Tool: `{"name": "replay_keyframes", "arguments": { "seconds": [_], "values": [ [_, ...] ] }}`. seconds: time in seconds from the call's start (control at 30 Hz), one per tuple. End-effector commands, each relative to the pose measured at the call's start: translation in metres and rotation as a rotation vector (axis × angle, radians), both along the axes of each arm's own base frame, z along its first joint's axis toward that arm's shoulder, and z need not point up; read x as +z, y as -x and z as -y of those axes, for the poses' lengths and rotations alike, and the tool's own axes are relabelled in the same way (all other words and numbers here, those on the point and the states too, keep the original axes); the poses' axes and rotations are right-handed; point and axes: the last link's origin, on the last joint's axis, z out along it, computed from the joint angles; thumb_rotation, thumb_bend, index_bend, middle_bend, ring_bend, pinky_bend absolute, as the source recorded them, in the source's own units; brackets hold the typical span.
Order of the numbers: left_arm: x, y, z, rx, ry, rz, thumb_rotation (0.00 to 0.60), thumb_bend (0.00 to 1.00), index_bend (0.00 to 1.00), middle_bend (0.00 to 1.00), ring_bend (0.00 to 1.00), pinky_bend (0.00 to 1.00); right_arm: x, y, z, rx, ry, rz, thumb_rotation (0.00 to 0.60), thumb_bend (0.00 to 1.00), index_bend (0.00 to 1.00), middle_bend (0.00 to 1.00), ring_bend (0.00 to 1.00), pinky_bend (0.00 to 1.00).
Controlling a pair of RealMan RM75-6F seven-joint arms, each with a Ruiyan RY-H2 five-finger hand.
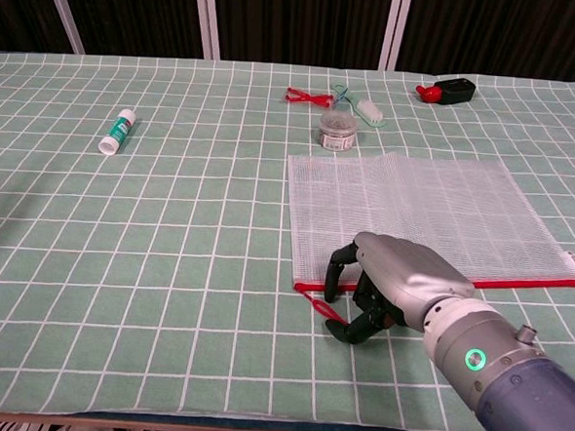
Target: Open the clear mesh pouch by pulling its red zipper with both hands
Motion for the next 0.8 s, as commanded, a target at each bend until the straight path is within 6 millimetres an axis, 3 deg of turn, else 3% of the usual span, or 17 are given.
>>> {"name": "replay_keyframes", "arguments": {
  "seconds": [0.03, 0.63, 0.8],
  "values": [
    [0.0001, 0.0, 0.0001, 0.0, -0.001, -0.001, 0.6, 0.01, 0.0, 0.0, 0.0, 0.0, 0.0003, 0.0013, 0.0001, -0.003, 0.001, 0.0, 0.6, 0.42, 0.53, 1.0, 1.0, 1.0],
    [0.0, 0.0002, 0.0003, 0.003, 0.0, 0.001, 0.6, 0.02, 0.0, 0.0, 0.0, 0.0, 0.0001, 0.0065, 0.0002, -0.016, -0.002, -0.015, 0.6, 0.44, 0.53, 1.0, 1.0, 1.0],
    [0.0, 0.0001, 0.0004, 0.005, 0.0, 0.004, 0.6, 0.02, 0.0, 0.0, 0.0, 0.0, -0.0003, 0.0069, -0.0002, -0.019, -0.006, -0.015, 0.6, 0.5, 0.54, 1.0, 1.0, 1.0]
  ]
}}
